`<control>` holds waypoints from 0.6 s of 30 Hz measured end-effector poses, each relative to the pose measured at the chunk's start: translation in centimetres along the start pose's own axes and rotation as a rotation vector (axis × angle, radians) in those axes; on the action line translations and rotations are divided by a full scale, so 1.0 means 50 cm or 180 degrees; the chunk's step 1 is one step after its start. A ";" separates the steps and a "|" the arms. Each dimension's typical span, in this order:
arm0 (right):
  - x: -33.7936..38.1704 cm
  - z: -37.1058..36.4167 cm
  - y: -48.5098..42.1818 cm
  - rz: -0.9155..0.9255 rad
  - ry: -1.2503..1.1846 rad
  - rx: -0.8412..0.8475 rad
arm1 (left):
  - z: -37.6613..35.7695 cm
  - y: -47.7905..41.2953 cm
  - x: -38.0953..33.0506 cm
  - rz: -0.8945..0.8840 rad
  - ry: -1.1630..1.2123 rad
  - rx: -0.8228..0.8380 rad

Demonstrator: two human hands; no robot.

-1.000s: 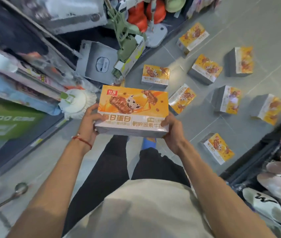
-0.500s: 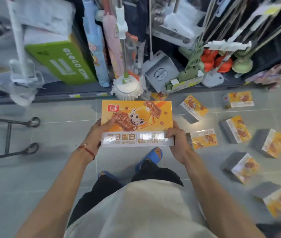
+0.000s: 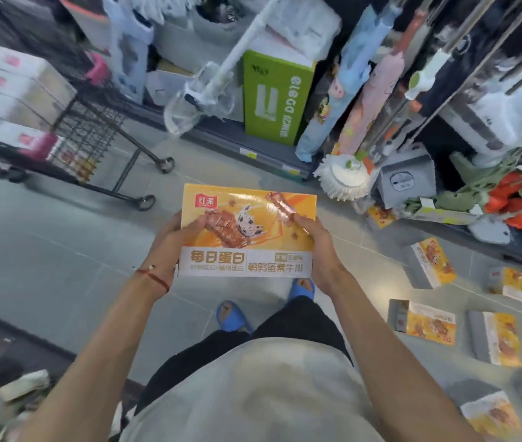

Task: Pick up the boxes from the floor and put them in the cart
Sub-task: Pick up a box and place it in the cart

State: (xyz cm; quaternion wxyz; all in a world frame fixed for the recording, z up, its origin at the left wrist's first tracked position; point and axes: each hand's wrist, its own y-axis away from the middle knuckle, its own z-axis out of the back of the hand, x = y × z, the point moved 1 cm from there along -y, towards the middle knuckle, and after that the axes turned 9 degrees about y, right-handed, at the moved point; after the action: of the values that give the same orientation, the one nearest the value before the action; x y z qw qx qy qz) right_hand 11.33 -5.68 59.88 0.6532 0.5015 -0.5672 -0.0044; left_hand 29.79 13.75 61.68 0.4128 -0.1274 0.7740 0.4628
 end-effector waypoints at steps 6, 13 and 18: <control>0.011 -0.204 -0.044 0.0065 0.0713 0.0390 | 0.160 0.040 -0.040 -0.0169 0.0424 -0.0579; 0.056 -0.408 -0.154 0.0109 0.1161 0.0846 | 0.291 0.011 -0.115 -0.0434 0.0701 -0.1246; 0.131 -0.543 -0.259 0.0115 0.1240 0.1087 | 0.365 -0.064 -0.207 -0.0590 0.0855 -0.1596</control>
State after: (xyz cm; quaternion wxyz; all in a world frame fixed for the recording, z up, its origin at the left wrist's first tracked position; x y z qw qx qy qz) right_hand 41.18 1.80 60.13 0.6559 0.5857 -0.4322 0.1998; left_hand 47.64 25.13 63.34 0.3028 -0.3556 0.6684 0.5788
